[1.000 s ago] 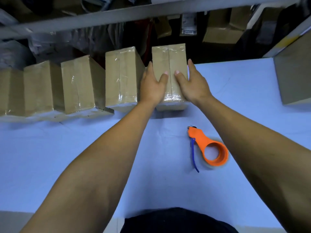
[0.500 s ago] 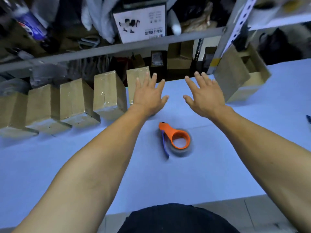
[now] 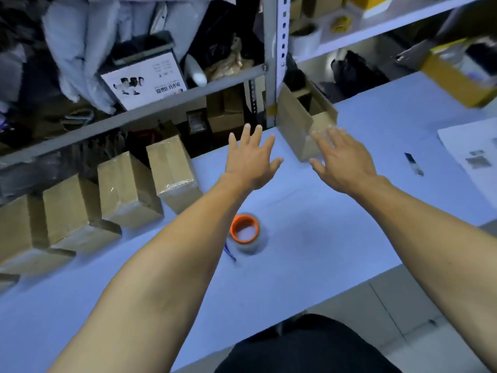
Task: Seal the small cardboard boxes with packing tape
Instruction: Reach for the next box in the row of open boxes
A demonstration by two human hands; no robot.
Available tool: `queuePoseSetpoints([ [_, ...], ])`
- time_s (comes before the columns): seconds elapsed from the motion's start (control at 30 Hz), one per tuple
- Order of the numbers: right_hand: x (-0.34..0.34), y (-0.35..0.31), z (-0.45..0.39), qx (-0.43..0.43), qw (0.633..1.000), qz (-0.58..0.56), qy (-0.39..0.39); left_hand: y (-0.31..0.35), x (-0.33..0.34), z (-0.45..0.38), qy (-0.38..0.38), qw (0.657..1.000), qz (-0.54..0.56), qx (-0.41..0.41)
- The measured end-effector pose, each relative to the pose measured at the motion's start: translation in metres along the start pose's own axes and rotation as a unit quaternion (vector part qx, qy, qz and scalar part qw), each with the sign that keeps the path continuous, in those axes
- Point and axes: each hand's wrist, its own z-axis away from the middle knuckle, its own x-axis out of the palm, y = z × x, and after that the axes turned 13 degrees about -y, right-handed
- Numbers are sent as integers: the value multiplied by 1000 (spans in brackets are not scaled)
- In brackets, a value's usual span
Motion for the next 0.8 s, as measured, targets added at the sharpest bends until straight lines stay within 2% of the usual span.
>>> queuePoseSetpoints([
  [0.13, 1, 32, -1, 37, 999, -15, -20, 24, -5, -19, -11, 1000, -3, 15],
  [0.3, -1, 75, -36, 33, 998, -30, -38, 45, -7, -58, -22, 1000, 1, 9],
  [0.53, -5, 148, -115, -25, 997, -25, -75, 70, -13, -138, -65, 994, 56, -61],
  [0.6, -6, 164, -144, -35, 994, -55, -93, 76, -16, -160, -63, 986, 125, -87],
  [0.67, -8, 170, -173, -30, 981, -152, -120, 82, -19, -176, -33, 951, 286, -111],
  [0.73, -8, 169, -200, -6, 956, -259, -135, 90, -24, -192, 7, 883, 442, -155],
  [0.8, -6, 164, -223, 15, 927, -338, -161, 94, -28, -210, 22, 797, 564, -215],
])
